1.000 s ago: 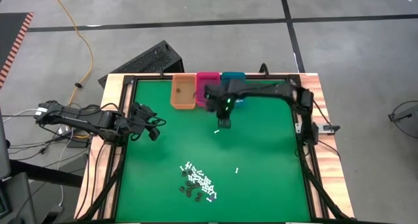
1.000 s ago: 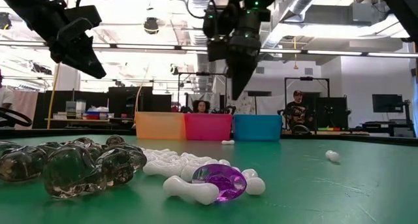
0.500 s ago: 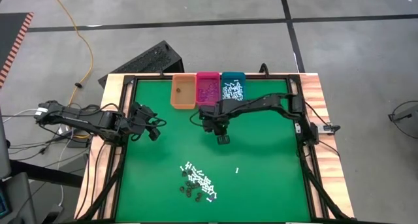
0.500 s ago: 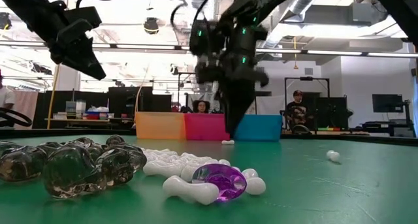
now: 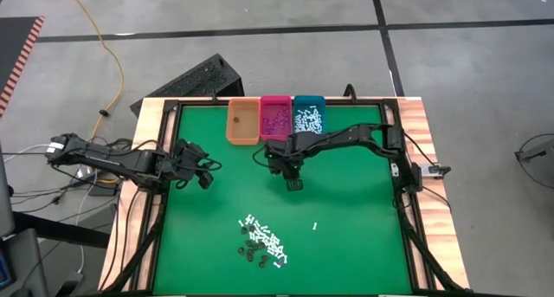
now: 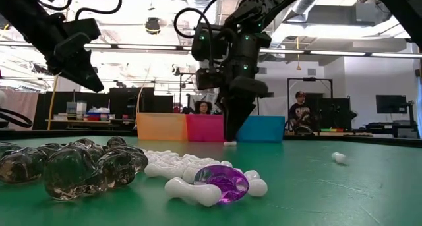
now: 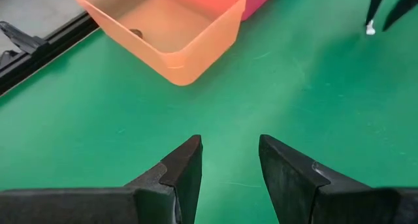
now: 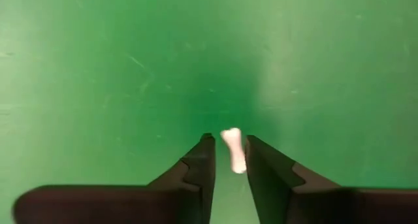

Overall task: Sort Halloween decoration
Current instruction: Put the white bone toy into the blue bin

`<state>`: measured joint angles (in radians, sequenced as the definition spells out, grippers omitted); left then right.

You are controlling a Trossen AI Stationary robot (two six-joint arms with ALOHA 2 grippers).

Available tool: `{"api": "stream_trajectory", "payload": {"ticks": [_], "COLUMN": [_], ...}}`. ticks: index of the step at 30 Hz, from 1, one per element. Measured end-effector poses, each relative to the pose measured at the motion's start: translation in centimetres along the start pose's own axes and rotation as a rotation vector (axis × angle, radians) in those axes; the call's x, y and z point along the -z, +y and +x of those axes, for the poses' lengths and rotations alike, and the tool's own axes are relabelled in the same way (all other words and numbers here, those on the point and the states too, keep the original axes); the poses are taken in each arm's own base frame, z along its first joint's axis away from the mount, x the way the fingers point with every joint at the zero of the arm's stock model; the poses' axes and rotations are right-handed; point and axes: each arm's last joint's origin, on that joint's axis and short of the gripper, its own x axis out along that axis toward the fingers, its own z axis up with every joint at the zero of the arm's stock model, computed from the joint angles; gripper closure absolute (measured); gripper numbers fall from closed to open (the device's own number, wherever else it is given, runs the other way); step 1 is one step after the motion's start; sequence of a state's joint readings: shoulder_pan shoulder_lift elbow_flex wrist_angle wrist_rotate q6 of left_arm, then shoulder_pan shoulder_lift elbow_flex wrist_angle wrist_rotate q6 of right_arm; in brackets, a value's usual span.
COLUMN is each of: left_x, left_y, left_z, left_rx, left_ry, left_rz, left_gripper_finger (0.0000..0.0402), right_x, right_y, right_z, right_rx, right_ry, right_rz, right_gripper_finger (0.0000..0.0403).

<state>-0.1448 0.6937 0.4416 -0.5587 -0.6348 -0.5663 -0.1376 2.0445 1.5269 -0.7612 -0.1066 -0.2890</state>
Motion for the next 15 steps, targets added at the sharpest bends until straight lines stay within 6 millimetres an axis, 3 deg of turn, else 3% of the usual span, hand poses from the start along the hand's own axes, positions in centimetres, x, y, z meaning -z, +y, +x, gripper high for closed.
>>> {"api": "stream_trajectory", "payload": {"ticks": [8,15], "left_x": [-0.1,-0.1], "left_y": [0.0,0.0], "left_z": [0.0,0.0], "left_rx": [0.003,0.0], "left_ry": [-0.008,-0.01], "left_rz": [-0.003,-0.004], "left_gripper_finger": [0.0258,0.0258], "right_x": [0.7,1.5], "right_y": [0.1,0.2], "right_z": [0.9,1.8], "right_rx": [-0.002,0.019], "right_ry": [0.027,0.021], "right_rz": [0.014,0.054], "right_gripper_finger": [0.0224,0.0241]}}
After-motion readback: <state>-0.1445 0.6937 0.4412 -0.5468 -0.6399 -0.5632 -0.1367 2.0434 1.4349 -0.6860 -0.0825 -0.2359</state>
